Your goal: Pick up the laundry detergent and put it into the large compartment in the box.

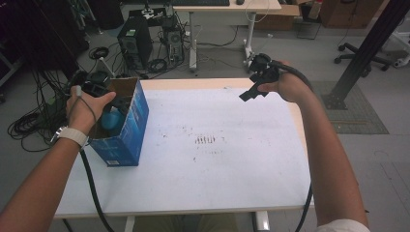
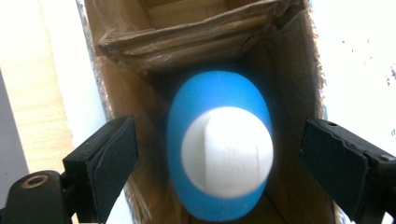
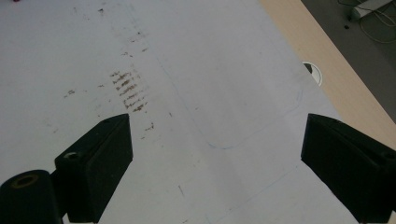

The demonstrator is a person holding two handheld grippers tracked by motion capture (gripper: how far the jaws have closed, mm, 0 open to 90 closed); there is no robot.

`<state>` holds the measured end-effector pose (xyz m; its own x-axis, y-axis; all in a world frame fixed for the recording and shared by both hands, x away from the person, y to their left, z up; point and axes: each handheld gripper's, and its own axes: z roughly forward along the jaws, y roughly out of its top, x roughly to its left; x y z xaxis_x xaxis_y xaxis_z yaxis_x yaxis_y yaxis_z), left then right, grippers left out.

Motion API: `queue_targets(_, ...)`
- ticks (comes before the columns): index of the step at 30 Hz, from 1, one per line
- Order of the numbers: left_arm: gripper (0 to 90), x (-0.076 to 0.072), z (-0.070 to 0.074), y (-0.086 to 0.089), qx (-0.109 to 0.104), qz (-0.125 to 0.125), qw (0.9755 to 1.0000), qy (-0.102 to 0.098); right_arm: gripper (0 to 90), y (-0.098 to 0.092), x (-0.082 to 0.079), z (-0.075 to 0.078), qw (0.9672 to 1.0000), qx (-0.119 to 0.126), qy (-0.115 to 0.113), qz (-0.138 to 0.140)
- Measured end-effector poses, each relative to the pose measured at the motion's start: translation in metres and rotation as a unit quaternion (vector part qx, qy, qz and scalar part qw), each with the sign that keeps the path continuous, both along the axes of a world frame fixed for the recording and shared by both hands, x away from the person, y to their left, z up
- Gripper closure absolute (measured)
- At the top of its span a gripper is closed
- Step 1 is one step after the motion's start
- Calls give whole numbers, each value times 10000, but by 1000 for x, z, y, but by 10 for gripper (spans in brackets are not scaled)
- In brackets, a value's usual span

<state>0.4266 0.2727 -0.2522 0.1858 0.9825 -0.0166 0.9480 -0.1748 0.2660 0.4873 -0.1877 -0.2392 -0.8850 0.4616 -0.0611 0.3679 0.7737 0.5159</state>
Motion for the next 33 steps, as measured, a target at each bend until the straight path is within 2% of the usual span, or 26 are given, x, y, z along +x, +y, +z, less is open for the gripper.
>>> queue_targets(17,118,-9,21,-3,-61,-175,9998,-19,91,-1,-4,2,10000,-6,7,13)
queue_targets(33,118,-19,47,-25,-32,-515,9986,-77,90,0,-6,3,10000,-8,29,14)
